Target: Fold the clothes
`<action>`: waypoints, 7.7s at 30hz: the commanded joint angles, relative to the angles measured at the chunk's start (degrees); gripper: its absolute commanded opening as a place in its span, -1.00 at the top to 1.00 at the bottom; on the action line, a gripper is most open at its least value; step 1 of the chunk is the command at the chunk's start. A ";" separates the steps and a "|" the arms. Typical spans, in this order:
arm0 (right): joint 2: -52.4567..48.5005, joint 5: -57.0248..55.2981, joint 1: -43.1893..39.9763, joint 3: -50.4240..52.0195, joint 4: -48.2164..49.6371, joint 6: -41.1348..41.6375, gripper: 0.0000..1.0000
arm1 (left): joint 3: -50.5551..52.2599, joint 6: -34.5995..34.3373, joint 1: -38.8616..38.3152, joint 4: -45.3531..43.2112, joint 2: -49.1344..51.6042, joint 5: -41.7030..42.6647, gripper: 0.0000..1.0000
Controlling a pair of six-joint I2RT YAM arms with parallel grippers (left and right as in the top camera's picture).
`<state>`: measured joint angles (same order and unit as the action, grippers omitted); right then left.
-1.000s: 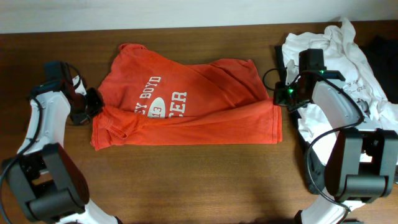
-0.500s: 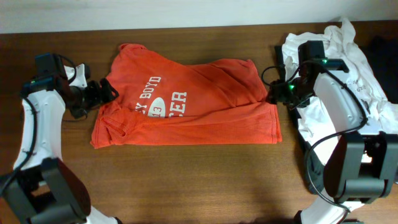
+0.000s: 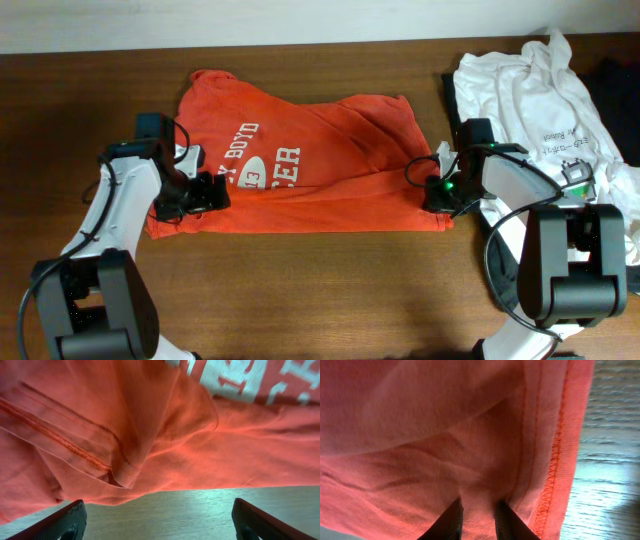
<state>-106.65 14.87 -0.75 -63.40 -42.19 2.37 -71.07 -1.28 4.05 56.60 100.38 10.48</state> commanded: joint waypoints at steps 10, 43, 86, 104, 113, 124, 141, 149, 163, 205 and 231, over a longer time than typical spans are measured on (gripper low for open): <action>0.31 -0.50 0.48 1.07 0.07 -0.42 0.52 | 8.57 0.44 -4.55 -13.35 -0.04 -5.84 0.99; 0.31 -0.52 0.37 1.05 -0.61 -0.44 0.54 | 9.53 -3.23 -4.81 -14.60 0.26 -11.74 0.25; 0.31 -1.60 0.37 1.05 -2.51 -0.44 0.56 | 1.51 -11.96 8.22 -3.15 2.99 -14.60 -0.64; 0.31 -6.19 0.37 1.05 -7.96 4.44 0.63 | 12.63 -12.00 8.85 -14.86 3.76 -18.45 0.99; 0.31 -6.12 0.37 1.05 -21.38 4.55 0.64 | 12.63 -21.27 13.05 1.09 3.76 -22.34 1.00; 4.07 -3.89 0.39 -20.20 -28.22 2.71 -0.18 | 1.68 -22.67 13.31 6.88 -2.43 -22.08 -0.66; -9.05 -1.60 6.27 -31.80 5.31 -0.44 -0.61 | -15.17 0.94 5.70 -16.48 3.39 -3.93 -0.98; -14.62 -1.33 7.52 -31.87 10.93 -0.24 -0.61 | -36.85 6.10 3.52 -15.98 24.52 -4.24 -0.98; -17.64 -1.40 8.48 -31.87 21.24 0.00 -0.20 | -42.51 6.12 2.32 -19.76 38.64 -4.24 0.31; -27.56 -2.01 11.56 -31.67 22.12 1.29 0.92 | -48.24 6.10 1.20 -19.28 42.12 -5.38 0.31; -27.56 -1.99 10.38 -31.67 21.57 1.27 0.92 | -49.55 6.08 2.12 -11.08 37.40 -8.57 -0.10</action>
<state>-132.40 13.21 10.15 -94.96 -19.51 3.25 -118.85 4.93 5.80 45.47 140.51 2.55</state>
